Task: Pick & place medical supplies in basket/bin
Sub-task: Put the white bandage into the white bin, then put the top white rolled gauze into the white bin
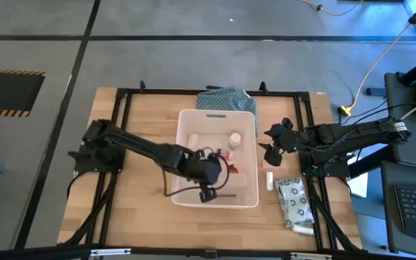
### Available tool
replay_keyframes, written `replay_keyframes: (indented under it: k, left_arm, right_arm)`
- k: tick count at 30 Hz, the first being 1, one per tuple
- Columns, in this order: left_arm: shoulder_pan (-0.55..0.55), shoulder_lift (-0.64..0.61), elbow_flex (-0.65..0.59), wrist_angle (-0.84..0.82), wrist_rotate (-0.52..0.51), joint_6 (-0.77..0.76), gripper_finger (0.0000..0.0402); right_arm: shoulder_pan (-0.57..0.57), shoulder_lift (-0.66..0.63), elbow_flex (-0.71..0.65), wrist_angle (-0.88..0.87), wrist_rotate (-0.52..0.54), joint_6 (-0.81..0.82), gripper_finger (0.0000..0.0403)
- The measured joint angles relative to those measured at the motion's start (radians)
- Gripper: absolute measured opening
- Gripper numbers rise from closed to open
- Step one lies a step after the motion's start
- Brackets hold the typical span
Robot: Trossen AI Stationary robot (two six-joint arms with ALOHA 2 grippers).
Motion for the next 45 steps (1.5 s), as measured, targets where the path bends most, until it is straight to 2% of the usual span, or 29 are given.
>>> replay_keyframes:
  k: [6, 9, 17, 22, 27, 31, 36, 41, 45]
  left_arm:
    - [0.017, 0.089, 0.000, -0.020, 0.086, -0.076, 0.0003]
    - [0.028, 0.110, 0.000, -0.021, 0.094, -0.102, 0.0003]
    - [0.060, 0.142, 0.000, -0.058, 0.153, -0.096, 0.0008]
    - [0.071, 0.153, 0.000, -0.071, 0.230, -0.038, 0.0046]
    - [0.077, 0.153, 0.000, -0.068, 0.260, -0.007, 0.0092]
    - [0.097, 0.153, 0.000, -0.068, 0.276, -0.015, 0.0116]
    - [0.125, 0.105, 0.000, -0.060, 0.299, 0.036, 0.0122]
    - [0.151, 0.002, 0.000, 0.011, 0.160, 0.124, 0.0113]
    - [0.161, -0.087, 0.000, 0.099, 0.070, 0.276, 0.0106]
  right_arm:
    - [0.000, 0.000, 0.000, 0.000, -0.001, -0.001, 0.0259]
    - [0.000, 0.000, 0.000, 0.000, -0.002, -0.002, 0.0259]
    - [0.000, 0.000, 0.000, -0.036, -0.038, 0.001, 0.0259]
    - [0.000, 0.000, 0.000, -0.061, -0.066, 0.002, 0.0259]
    - [0.000, 0.000, 0.000, -0.061, -0.203, 0.016, 0.0259]
    - [0.000, 0.000, 0.000, -0.061, -0.299, 0.150, 0.0259]
    - [0.000, 0.000, 0.001, -0.157, -0.343, 0.372, 0.0259]
    - [0.000, 0.000, 0.001, -0.316, -0.343, 0.635, 0.0259]
    - [0.003, 0.012, 0.001, -0.357, -0.343, 0.733, 0.0259]
